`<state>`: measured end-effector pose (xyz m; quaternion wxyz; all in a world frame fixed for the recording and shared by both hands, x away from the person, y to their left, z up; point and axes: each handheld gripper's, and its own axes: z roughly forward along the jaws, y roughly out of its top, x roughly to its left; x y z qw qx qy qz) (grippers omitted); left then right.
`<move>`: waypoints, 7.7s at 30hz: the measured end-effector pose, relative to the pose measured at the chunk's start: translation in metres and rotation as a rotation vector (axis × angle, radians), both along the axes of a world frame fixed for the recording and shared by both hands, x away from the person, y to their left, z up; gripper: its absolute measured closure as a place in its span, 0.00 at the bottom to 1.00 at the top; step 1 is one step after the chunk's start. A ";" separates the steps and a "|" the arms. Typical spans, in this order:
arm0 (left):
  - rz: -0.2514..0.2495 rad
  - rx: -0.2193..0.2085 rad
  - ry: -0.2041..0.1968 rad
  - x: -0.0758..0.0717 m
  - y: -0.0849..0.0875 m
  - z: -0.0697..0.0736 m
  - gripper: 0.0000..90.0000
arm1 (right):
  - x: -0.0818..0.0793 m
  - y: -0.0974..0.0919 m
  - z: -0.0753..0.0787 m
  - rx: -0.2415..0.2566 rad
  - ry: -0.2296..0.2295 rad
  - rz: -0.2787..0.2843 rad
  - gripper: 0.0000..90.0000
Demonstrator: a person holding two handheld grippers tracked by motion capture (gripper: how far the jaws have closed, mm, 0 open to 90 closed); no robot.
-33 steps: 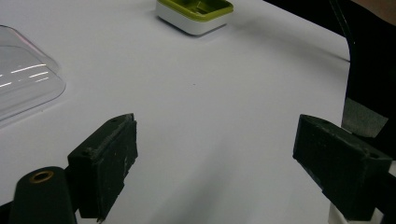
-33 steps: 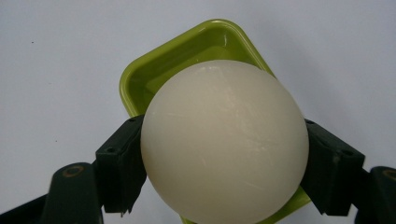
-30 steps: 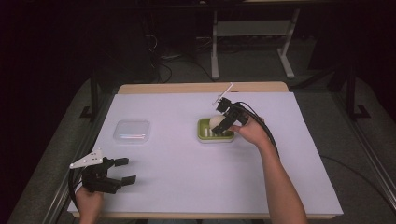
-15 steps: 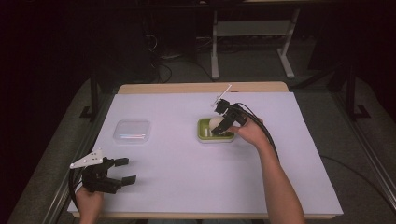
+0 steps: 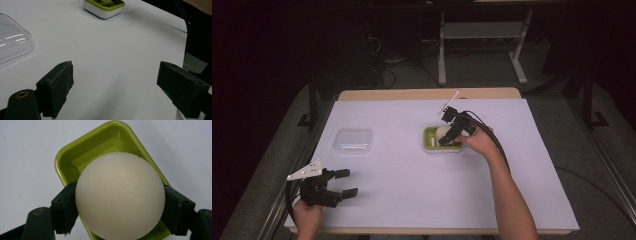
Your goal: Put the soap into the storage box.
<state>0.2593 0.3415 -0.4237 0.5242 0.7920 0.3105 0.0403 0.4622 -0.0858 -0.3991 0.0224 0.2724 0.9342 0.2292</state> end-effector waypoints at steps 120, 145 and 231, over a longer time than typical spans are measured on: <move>-0.007 0.010 -0.003 0.000 -0.003 0.000 0.15 | -0.033 -0.030 0.025 0.101 -0.030 -0.003 0.27; -0.010 0.015 0.000 0.000 -0.006 0.000 0.15 | -0.068 -0.059 0.021 0.147 -0.032 -0.019 0.28; -0.013 0.015 -0.003 -0.002 -0.007 0.000 0.15 | -0.198 -0.128 -0.025 0.277 -0.076 -0.104 0.27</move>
